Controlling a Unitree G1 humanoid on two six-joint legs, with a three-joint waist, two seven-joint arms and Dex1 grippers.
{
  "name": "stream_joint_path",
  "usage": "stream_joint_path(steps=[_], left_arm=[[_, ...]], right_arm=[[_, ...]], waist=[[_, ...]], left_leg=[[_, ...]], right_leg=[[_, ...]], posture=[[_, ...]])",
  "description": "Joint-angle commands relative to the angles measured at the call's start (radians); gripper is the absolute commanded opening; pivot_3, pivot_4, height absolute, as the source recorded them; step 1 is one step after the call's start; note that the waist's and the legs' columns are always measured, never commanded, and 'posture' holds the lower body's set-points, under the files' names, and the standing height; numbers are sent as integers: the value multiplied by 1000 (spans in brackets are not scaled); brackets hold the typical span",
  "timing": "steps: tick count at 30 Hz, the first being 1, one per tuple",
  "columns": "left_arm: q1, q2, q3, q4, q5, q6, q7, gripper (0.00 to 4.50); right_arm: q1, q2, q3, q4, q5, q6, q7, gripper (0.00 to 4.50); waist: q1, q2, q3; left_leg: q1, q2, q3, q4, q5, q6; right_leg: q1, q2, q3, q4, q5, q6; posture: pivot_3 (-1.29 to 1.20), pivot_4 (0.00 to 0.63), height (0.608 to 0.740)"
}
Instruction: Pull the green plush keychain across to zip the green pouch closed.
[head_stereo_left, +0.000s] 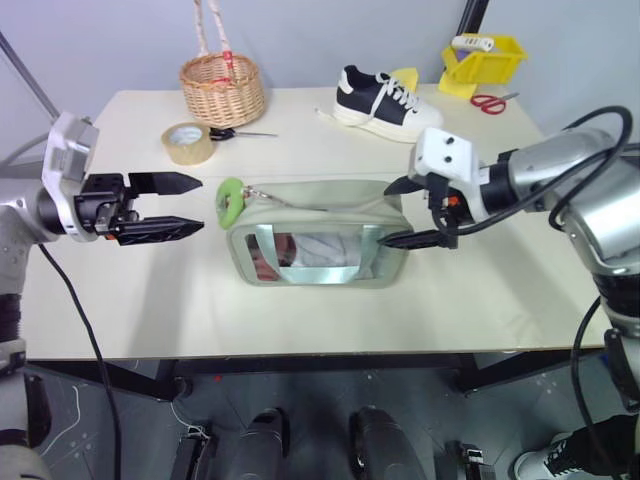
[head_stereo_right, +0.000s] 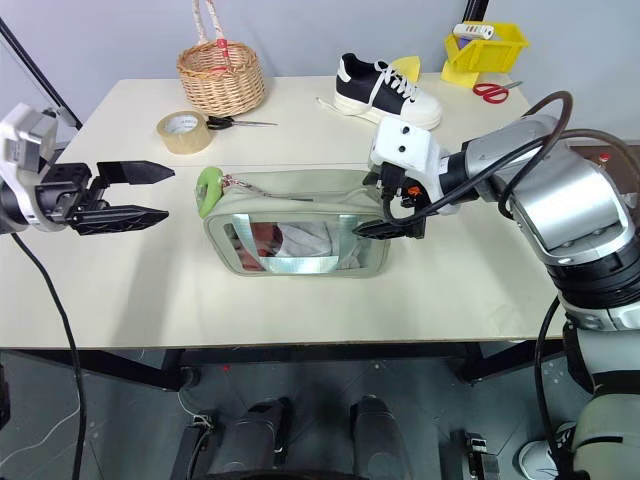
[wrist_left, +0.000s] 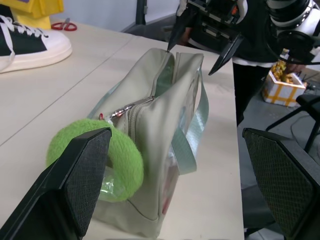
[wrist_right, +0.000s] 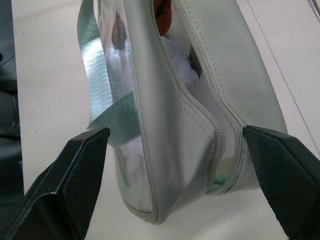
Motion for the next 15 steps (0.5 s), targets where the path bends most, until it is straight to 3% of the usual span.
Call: stream_joint_path(steps=[1,5,6,15], left_arm=[[1,18,18,-16,-1,-10,-3,4500],[7,19,14,-6,23,-31,3,4500],[5,15,8,7,39,-46,13,4500],[-96,-106,-90,197,230,-234,150,4500]], right_arm=[[19,-18,-16,-3,-27,-44,-4,2710],[28,-11,-25,6,-37,-49,-12,413],[29,-10,-27,6,-35,-51,-12,22],[21,7,-29,10,-30,-32,-21,22]], waist=[[1,0,0],[0,0,0],[0,0,0],[2,0,0]], left_leg=[[0,0,0,0,0,0],[0,0,0,0,0,0],[0,0,0,0,0,0],[0,-1,0,1,0,0]], right_leg=[[0,0,0,0,0,0],[0,0,0,0,0,0],[0,0,0,0,0,0],[1,0,0,0,0,0]], posture=[[0,150,695],[0,150,695],[0,150,695],[0,150,695]])
